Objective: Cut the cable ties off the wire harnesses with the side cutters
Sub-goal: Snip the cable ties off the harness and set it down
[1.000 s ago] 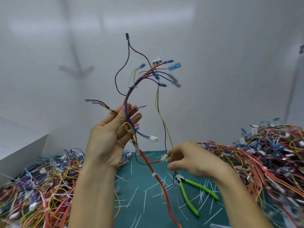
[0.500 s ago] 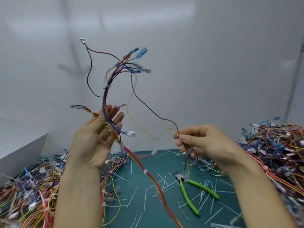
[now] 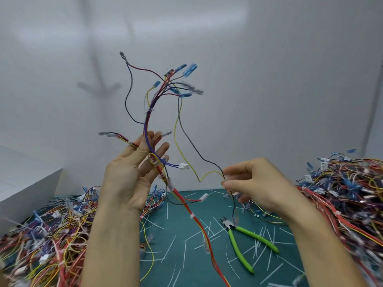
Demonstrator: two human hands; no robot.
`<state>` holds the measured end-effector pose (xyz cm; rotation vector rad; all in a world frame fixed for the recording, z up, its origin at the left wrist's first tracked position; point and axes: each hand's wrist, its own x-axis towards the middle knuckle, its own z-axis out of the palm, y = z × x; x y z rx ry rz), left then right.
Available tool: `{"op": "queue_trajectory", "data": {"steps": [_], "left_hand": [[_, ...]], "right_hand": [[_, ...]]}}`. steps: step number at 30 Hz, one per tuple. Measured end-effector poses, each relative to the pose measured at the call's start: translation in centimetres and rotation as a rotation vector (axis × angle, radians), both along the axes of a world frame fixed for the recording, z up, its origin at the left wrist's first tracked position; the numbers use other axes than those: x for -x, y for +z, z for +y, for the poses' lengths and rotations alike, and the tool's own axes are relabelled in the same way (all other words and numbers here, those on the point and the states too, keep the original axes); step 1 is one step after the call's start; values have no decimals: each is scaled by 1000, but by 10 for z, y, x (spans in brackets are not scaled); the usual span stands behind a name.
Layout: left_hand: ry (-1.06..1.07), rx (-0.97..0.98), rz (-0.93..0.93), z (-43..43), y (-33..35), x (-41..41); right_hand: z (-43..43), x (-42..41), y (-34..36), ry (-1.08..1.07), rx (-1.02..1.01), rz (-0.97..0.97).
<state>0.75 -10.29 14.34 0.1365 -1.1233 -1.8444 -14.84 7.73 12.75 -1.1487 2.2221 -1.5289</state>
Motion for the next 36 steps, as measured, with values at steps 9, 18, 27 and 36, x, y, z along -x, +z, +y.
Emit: {"op": "queue_trajectory", "data": {"steps": [9,18,27,36], "left_hand": [[-49,-30,-34,40,11,19],[-142,61,-3,58,8,32],[-169,362,-114,70,8,32],[-23,781,-635,49,-1,21]], "right_hand": [[8,-42,27,46,340,224],[-17,-57,14,-22,299,266],[-10,-39,15,16,514,7],[5,-25,23,91,722,-304]]}}
